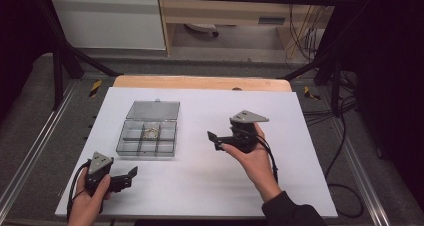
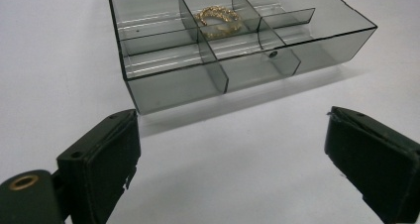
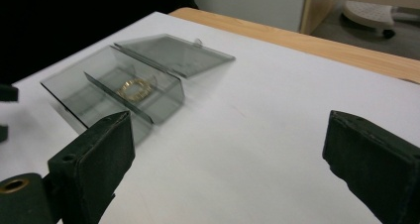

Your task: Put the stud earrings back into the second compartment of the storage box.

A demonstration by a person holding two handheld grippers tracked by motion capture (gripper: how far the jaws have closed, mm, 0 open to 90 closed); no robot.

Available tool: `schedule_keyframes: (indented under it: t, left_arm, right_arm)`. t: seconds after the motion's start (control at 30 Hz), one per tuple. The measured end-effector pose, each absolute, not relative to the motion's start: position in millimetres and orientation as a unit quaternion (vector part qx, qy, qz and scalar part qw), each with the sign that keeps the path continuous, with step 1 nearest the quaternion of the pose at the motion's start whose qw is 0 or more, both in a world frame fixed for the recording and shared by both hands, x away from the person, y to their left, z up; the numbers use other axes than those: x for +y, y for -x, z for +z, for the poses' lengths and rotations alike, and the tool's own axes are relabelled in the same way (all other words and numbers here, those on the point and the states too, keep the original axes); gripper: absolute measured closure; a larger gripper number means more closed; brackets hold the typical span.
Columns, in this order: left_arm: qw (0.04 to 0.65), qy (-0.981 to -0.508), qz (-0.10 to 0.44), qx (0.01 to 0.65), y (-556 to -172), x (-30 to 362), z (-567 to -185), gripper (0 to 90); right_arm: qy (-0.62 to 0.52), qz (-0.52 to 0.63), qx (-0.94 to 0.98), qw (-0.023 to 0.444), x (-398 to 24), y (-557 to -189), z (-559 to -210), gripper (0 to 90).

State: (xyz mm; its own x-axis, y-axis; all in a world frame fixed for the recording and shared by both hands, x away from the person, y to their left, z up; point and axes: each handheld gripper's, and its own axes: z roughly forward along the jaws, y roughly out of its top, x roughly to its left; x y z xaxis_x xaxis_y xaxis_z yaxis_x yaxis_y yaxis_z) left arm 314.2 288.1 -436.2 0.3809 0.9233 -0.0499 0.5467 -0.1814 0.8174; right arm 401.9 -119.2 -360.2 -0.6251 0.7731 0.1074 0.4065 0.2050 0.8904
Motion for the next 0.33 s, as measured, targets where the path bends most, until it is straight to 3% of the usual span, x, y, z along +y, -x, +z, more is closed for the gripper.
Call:
schedule_keyframes:
  t: [0.33]
  left_arm:
    - [0.398, -0.730, 0.237, 0.503, -313, 287, -436, 7.6]
  right_arm:
    - [-0.443, 0.478, 0.731, 0.199, -216, -356, -407, 3.8]
